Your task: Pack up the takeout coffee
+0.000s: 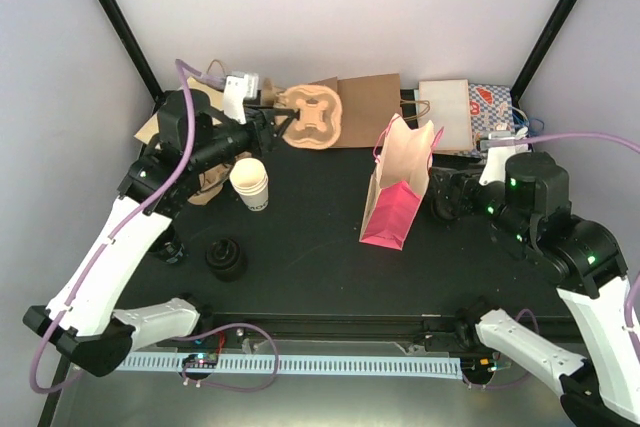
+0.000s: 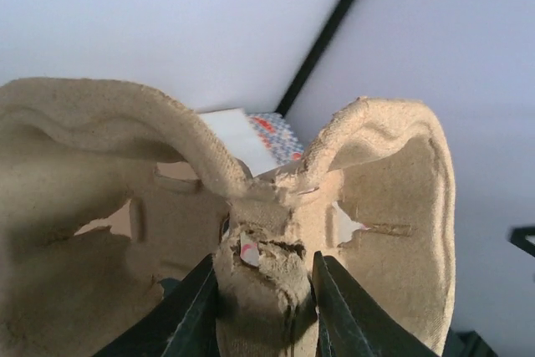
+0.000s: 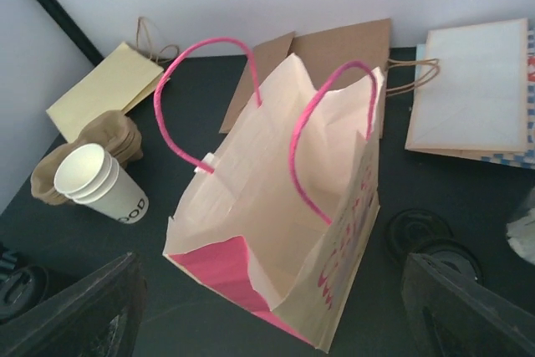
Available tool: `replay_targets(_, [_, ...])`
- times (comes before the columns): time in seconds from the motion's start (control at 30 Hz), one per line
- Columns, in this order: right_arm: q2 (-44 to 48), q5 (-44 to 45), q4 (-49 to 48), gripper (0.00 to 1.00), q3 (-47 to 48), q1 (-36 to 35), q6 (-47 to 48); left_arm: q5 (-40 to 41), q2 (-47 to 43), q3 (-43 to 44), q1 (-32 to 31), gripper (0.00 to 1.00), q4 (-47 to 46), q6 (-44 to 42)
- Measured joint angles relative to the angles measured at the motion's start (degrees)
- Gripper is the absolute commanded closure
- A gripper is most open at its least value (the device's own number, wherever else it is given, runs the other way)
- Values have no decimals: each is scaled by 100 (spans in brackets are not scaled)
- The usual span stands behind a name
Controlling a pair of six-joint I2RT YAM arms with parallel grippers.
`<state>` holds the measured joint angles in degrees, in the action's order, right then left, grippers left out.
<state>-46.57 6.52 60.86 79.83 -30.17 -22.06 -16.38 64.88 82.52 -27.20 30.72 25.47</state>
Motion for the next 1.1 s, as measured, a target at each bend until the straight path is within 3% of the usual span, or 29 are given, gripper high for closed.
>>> replay_targets(0.3, [-741,-214,90,14,107,0,55,7,293,741,-1110,72,-286,-1473])
replay_targets(0.6, [-997,-219,79,14,457,0,28,-4,684,774,-1755,72,-380,-2354])
replay_targets(0.87, [-387,-212,-48,13,431,0,-39,44,564,535,-1880,71,-529,-2719])
replay_targets(1.1, [-409,-55,-50,13,455,0,-50,52,461,284,-1902,71,-592,-3003])
